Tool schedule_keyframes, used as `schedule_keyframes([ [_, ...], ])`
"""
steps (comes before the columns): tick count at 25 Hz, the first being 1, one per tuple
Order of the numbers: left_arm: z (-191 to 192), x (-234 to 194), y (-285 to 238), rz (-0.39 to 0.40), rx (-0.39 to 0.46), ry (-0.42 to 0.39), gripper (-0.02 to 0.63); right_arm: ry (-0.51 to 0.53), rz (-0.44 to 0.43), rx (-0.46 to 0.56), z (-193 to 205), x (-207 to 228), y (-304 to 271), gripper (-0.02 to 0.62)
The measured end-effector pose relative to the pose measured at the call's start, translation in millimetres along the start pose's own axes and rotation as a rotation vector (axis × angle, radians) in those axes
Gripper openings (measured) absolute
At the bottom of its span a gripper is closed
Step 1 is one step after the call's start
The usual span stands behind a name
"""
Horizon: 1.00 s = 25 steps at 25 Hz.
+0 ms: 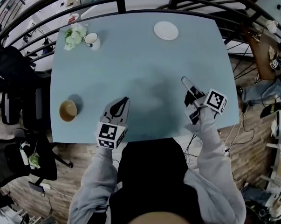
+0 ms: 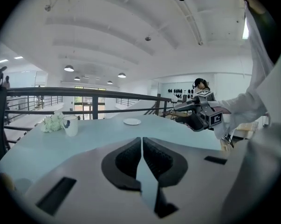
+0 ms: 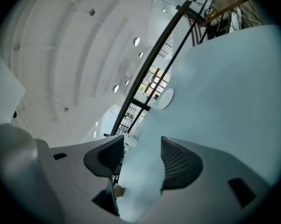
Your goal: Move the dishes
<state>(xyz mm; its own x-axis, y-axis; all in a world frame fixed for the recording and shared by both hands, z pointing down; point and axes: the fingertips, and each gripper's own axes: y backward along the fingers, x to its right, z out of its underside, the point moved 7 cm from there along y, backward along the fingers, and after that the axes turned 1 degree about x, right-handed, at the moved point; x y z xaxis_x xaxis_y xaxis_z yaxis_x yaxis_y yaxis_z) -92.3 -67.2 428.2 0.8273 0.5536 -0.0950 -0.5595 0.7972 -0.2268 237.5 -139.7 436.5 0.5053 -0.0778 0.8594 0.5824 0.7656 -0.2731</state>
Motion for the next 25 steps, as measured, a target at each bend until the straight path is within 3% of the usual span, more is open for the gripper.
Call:
schedule_keyframes([
  [4, -6, -10, -28, -0.02, -0.003, 0.025, 0.026, -0.106, -0.007, -0.062, -40, 22, -26, 0.259],
  [8, -16, -19, -57, -0.035, 0.001, 0.099, 0.026, -0.056, 0.04, -0.095, -90, 38, -57, 0.258],
  [14, -19, -35, -114, -0.033, -0.032, 0.075, 0.025, -0.082, 0.062, -0.107, -146, 64, -110, 0.259],
  [25, -15, -64, -199, -0.063, -0.066, 0.042, 0.026, -0.166, 0.119, -0.167, -197, 122, -191, 0.275],
])
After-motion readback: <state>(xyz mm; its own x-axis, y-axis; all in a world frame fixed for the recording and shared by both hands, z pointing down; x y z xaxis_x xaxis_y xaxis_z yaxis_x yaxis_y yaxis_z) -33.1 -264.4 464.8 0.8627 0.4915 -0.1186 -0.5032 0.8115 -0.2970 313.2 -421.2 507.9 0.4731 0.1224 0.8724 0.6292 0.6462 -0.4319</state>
